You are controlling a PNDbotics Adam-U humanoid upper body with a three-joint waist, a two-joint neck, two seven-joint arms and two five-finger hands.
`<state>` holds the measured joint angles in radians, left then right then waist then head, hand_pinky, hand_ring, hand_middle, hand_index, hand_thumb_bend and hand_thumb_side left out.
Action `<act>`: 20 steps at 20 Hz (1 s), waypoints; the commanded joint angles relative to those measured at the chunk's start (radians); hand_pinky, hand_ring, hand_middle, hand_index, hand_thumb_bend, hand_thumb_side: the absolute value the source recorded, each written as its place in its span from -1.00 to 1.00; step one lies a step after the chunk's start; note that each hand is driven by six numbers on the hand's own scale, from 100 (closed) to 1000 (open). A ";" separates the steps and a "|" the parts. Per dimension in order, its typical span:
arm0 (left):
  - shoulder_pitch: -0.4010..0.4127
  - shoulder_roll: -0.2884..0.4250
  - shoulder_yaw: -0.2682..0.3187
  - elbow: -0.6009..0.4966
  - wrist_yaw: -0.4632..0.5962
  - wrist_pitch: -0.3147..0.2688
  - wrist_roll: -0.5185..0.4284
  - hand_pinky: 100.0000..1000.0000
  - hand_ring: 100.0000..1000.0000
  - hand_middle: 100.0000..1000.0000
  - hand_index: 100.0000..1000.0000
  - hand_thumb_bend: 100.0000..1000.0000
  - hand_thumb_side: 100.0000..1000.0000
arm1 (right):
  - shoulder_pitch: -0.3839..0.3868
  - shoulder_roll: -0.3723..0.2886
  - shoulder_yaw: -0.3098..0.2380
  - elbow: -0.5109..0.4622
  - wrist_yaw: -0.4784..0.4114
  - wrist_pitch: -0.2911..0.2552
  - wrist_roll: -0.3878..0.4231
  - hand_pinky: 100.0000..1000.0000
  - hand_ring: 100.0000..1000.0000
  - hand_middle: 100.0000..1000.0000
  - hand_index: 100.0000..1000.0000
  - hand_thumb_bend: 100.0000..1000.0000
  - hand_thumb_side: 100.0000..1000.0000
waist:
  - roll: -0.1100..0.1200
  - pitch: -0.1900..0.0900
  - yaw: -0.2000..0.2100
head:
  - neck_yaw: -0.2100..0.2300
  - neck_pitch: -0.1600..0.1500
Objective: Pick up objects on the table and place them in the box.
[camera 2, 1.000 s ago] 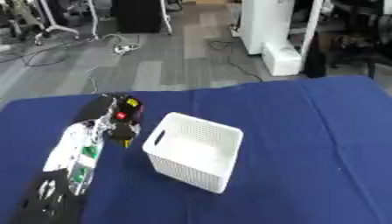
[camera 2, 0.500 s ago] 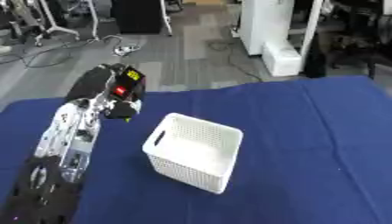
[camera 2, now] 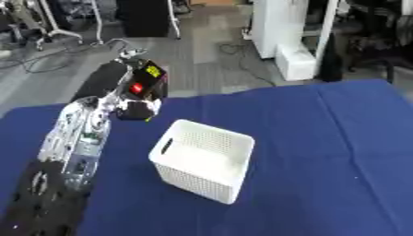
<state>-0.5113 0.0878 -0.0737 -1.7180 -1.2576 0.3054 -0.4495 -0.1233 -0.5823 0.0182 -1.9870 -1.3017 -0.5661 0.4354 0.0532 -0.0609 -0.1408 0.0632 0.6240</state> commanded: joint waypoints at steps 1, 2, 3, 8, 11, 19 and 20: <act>-0.017 0.008 -0.015 -0.017 0.037 -0.024 -0.010 -1.00 -0.47 -0.05 -0.18 -1.00 -0.66 | -0.017 -0.029 -0.008 -0.013 -0.004 0.004 0.001 -0.82 -0.53 -0.51 -0.14 -1.00 1.00 | -0.003 -0.008 -0.002 | 0.009 -0.006; -0.016 0.008 -0.019 -0.016 0.046 -0.030 -0.015 -1.00 -0.47 -0.05 -0.18 -1.00 -0.66 | -0.017 -0.029 -0.008 -0.013 -0.004 0.004 0.001 -0.82 -0.53 -0.51 -0.14 -1.00 1.00 | -0.003 -0.008 -0.002 | 0.009 -0.006; -0.015 0.007 -0.022 -0.015 0.054 -0.036 -0.019 -1.00 -0.47 -0.05 -0.18 -1.00 -0.66 | -0.018 -0.029 -0.007 -0.013 -0.005 0.005 0.001 -0.82 -0.53 -0.51 -0.14 -1.00 1.00 | -0.003 -0.008 -0.003 | 0.009 -0.005; -0.005 0.006 -0.030 -0.008 0.078 -0.054 -0.040 -1.00 -0.45 -0.04 -0.16 -1.00 -0.65 | -0.020 -0.030 -0.007 -0.013 -0.007 0.006 0.001 -0.82 -0.53 -0.51 -0.14 -1.00 1.00 | -0.003 -0.007 -0.003 | 0.007 -0.005; 0.001 0.004 -0.031 -0.003 0.081 -0.063 -0.052 -1.00 -0.45 -0.04 -0.15 -1.00 -0.64 | -0.020 -0.030 -0.007 -0.013 -0.008 0.006 0.002 -0.82 -0.53 -0.51 -0.14 -1.00 1.00 | -0.003 -0.007 -0.004 | 0.007 -0.004; 0.016 -0.001 -0.035 0.010 0.108 -0.088 -0.077 -1.00 -0.45 -0.04 -0.14 -1.00 -0.61 | -0.021 -0.030 -0.007 -0.013 -0.007 0.006 0.004 -0.82 -0.53 -0.51 -0.14 -1.00 1.00 | -0.003 -0.007 -0.004 | 0.007 -0.003; 0.018 -0.002 -0.035 0.011 0.111 -0.090 -0.078 -1.00 -0.45 -0.04 -0.13 -1.00 -0.60 | -0.021 -0.030 -0.007 -0.013 -0.007 0.006 0.004 -0.82 -0.53 -0.51 -0.14 -1.00 1.00 | -0.003 -0.006 -0.004 | 0.006 -0.003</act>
<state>-0.4831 0.0863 -0.1090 -1.6966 -1.1552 0.2214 -0.5256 -0.1300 -0.5898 0.0183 -1.9870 -1.3091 -0.5603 0.4375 0.0536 -0.0609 -0.1444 0.0632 0.6240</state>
